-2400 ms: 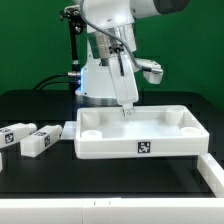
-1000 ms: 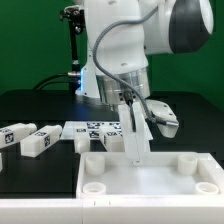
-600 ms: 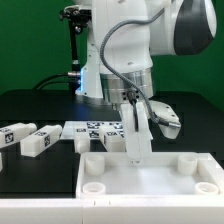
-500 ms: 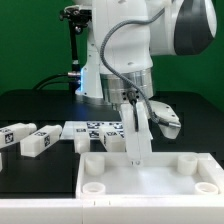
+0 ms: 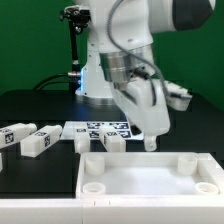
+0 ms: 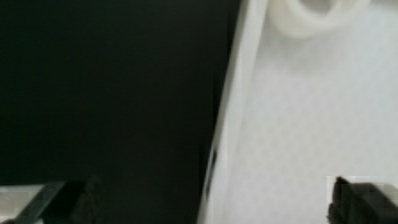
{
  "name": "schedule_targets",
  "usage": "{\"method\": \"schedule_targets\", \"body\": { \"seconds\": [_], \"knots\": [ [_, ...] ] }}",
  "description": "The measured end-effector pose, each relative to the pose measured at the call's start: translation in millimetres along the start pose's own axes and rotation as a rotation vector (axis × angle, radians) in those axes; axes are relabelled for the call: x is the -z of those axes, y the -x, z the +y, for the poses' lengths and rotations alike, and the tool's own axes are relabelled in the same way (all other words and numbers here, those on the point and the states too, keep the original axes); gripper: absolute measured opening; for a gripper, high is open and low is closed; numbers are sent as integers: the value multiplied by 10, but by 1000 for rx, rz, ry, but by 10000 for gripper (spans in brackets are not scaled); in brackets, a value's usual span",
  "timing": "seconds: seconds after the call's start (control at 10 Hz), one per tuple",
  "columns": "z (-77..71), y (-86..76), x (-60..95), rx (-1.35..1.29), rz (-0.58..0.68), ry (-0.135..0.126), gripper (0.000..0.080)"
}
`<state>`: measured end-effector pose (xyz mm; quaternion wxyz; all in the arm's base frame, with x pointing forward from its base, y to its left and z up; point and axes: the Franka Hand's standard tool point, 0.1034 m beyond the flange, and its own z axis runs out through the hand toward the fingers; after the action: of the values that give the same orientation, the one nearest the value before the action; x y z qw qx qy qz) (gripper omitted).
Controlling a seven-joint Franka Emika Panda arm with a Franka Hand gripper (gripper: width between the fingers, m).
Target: Assemble desk
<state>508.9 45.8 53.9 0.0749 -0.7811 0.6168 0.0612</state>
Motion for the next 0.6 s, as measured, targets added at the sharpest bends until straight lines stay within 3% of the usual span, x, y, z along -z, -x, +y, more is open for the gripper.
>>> {"method": "schedule_targets", "body": {
  "seconds": [0.3,0.6],
  "knots": [
    [7,-33,-16,215,0,2,648],
    [28,-71,53,693,-10,46,649]
  ]
}}
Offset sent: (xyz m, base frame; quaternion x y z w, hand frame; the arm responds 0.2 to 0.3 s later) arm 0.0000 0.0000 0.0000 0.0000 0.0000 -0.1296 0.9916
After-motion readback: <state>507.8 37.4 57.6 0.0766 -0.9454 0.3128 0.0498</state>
